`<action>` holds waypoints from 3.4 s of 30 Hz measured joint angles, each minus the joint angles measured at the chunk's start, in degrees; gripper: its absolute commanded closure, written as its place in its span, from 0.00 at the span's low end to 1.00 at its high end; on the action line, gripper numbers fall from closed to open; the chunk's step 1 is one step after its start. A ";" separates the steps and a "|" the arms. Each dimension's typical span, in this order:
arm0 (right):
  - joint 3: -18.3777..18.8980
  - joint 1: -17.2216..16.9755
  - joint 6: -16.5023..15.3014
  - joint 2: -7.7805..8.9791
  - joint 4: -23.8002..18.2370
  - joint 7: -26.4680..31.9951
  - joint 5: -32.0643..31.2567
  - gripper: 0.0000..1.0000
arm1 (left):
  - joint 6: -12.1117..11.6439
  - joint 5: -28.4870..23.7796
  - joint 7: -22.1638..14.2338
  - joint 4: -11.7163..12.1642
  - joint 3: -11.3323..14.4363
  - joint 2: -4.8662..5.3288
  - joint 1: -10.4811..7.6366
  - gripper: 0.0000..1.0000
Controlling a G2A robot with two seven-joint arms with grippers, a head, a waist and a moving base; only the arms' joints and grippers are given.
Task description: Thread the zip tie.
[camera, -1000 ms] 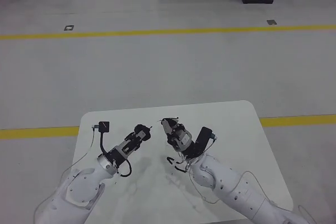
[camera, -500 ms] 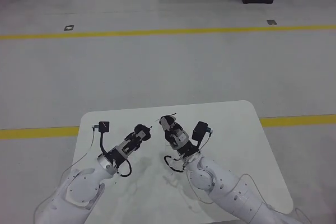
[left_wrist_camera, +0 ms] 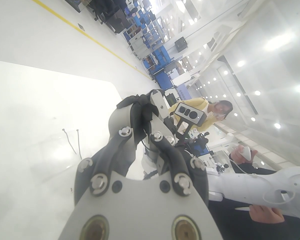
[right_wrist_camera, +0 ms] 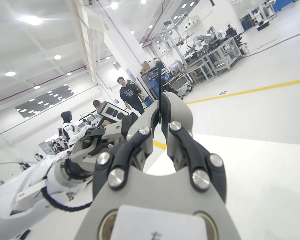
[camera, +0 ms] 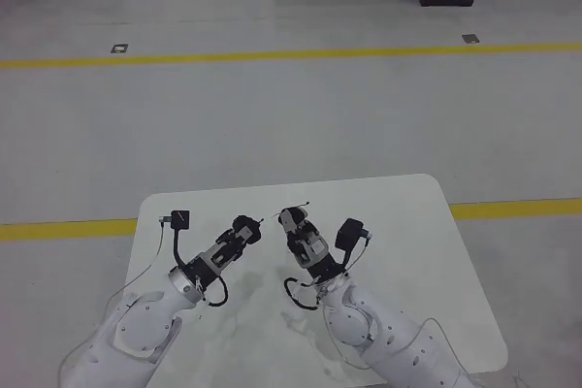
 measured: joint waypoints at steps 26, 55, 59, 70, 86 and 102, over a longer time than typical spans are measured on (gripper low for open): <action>3.17 -5.89 14.07 -1.69 -12.07 12.20 5.37 1.00 | 0.00 0.00 0.00 0.00 0.00 0.00 0.00 1.00; 3.13 -7.15 20.76 -4.70 -15.72 13.89 4.47 1.00 | 0.00 0.00 0.00 0.00 0.00 0.00 0.00 1.00; 2.78 -6.81 21.21 -5.31 -15.06 13.54 4.11 1.00 | 0.00 0.00 0.00 0.00 0.00 0.00 0.00 1.00; 2.74 -6.70 21.65 -6.66 -13.77 13.34 3.25 1.00 | 0.00 0.00 0.00 0.00 0.00 0.00 0.00 1.00; 3.78 -8.28 20.73 -7.82 -13.74 14.36 1.87 1.00 | 0.00 0.00 0.00 0.00 0.00 0.00 0.00 1.00; 5.24 -10.27 19.72 -8.69 -13.91 14.76 0.94 1.00 | 0.00 0.00 0.00 0.00 0.00 0.00 0.00 1.00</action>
